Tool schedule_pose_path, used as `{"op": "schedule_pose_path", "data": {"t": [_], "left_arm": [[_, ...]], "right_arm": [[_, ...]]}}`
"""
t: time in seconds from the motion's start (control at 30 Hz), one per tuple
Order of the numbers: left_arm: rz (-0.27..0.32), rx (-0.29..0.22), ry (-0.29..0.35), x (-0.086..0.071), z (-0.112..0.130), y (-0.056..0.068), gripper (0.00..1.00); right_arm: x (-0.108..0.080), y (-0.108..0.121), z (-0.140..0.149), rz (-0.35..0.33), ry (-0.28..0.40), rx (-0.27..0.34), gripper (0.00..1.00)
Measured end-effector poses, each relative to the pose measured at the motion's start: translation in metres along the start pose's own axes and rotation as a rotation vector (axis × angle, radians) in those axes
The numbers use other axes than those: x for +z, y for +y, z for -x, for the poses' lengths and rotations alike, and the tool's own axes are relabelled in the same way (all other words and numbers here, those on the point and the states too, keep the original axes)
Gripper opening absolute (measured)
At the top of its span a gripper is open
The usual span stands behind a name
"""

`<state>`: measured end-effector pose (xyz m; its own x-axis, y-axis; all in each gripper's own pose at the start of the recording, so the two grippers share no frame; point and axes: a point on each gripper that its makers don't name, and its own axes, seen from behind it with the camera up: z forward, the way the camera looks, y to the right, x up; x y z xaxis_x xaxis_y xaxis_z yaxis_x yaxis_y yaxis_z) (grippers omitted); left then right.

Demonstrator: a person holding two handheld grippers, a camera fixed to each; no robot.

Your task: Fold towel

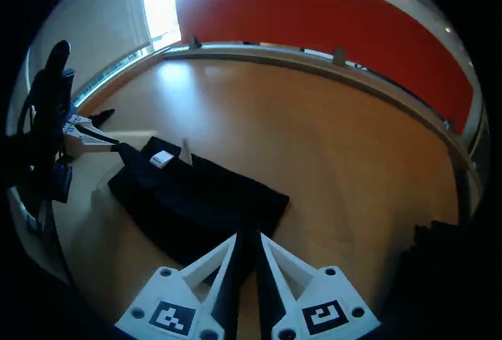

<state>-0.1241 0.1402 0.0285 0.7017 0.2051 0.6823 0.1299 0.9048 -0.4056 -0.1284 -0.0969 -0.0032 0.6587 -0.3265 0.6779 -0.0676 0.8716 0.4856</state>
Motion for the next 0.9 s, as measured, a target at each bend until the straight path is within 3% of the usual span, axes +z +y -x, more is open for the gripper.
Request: {"op": "schedule_pose_path", "data": {"t": [0.27,0.57,0.77,0.9], "left_arm": [[-0.021,-0.001,-0.026,0.021,0.002,-0.010,0.11],[-0.050,-0.001,-0.020,0.032,-0.006,-0.018,0.13],[-0.074,0.013,-0.013,0.034,-0.010,-0.025,0.20],[-0.089,0.017,-0.005,0.032,-0.014,-0.030,0.35]], "right_arm": [[0.015,0.007,-0.001,0.023,-0.012,0.013,0.15],[0.024,0.015,-0.006,0.057,-0.008,0.005,0.22],[0.026,0.019,-0.008,0.076,-0.008,0.001,0.31],[0.026,0.020,-0.008,0.076,-0.008,0.007,0.32]]}}
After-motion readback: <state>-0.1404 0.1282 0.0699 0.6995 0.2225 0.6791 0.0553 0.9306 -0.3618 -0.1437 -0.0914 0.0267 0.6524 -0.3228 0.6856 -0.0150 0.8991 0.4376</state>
